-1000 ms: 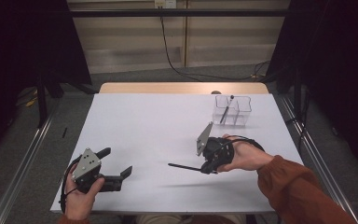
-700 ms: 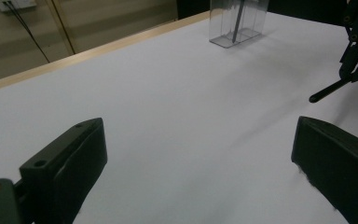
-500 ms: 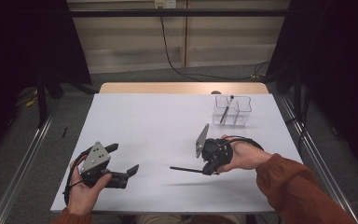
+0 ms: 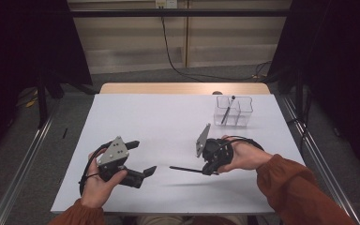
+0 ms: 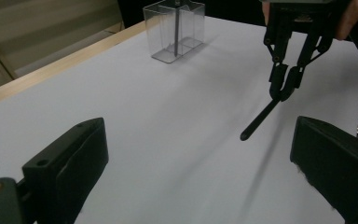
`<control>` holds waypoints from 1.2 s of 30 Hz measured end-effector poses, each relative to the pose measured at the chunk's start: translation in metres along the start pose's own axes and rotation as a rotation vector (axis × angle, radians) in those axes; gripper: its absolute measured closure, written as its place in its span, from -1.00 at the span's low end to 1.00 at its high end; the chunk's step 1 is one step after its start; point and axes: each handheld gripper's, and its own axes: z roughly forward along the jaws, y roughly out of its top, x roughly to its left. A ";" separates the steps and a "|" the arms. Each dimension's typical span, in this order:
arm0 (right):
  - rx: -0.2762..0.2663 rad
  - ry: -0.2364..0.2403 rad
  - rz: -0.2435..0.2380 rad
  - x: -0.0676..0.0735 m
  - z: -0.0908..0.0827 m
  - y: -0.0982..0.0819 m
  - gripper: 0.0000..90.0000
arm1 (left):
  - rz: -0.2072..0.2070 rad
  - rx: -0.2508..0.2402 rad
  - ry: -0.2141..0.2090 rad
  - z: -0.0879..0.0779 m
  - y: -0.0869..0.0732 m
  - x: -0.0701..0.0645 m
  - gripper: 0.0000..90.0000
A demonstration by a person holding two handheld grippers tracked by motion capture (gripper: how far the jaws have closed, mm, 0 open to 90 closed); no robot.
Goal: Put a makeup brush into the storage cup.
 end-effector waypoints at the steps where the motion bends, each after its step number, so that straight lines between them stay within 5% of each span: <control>1: -0.001 0.001 -0.001 0.000 0.000 0.000 0.86 | 0.003 0.006 -0.008 0.002 0.001 -0.001 -0.91; 11: 0.004 0.004 -0.006 0.001 -0.001 0.000 0.86 | 0.048 0.077 -0.067 0.017 0.013 -0.006 -0.91; 16: 0.007 0.002 -0.007 0.000 -0.001 0.002 0.86 | 0.076 0.069 -0.085 0.026 0.021 -0.008 -0.91; 36: 0.044 0.006 -0.020 -0.001 0.001 0.009 0.86 | 0.145 0.285 -0.215 0.061 0.033 -0.010 -0.91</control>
